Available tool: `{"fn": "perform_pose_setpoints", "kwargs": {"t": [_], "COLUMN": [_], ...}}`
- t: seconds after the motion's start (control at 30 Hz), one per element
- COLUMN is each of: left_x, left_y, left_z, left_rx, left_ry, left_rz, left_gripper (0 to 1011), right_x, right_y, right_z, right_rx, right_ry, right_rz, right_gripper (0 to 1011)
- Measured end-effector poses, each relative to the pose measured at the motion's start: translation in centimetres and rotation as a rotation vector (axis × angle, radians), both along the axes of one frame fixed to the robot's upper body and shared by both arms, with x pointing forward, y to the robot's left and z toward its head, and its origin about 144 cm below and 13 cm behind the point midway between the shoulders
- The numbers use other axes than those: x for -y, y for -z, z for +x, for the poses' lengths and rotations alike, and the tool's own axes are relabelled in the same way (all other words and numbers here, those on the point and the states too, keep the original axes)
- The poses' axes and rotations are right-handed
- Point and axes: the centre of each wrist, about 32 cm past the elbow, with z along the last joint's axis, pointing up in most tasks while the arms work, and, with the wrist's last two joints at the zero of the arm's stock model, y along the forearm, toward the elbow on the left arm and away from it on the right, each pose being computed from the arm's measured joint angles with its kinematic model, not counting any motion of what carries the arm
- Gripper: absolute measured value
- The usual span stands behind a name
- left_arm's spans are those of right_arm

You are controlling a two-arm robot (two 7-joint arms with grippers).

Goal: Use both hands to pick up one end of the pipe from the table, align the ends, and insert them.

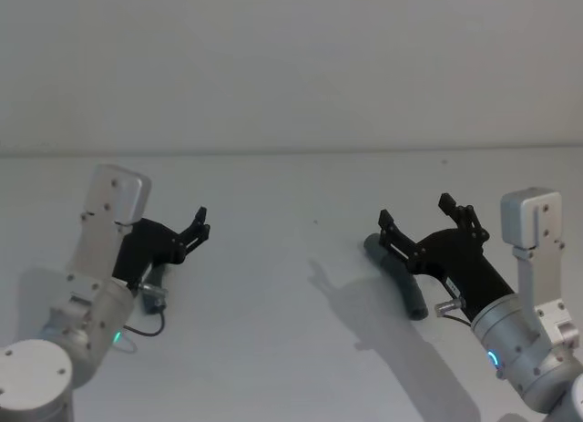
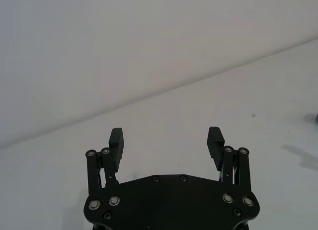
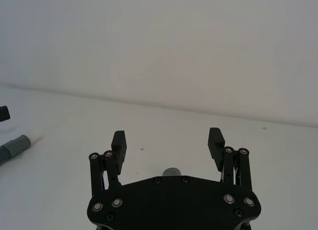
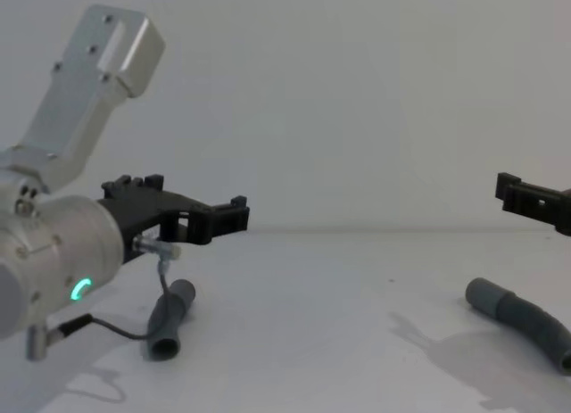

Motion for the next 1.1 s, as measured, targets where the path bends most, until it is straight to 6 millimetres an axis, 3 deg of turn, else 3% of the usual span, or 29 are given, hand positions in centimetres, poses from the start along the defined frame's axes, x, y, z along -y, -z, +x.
{"fn": "perform_pose_setpoints", "kwargs": {"t": [0.6, 1.1], "left_x": [4.8, 5.6], "left_y": [-1.2, -1.5], "left_z": [-2.3, -4.4], "left_rx": [-0.171, -0.268], "left_ry": [-0.222, -0.297], "left_rz": [-0.013, -0.009], "left_gripper": [1001, 1001], "right_x": [0.0, 0.0], "right_y": [0.0, 0.0], "right_z": [0.0, 0.0], "right_rx": [0.0, 0.0], "right_ry": [0.0, 0.0], "right_rz": [0.0, 0.0], "right_gripper": [1000, 1000]}}
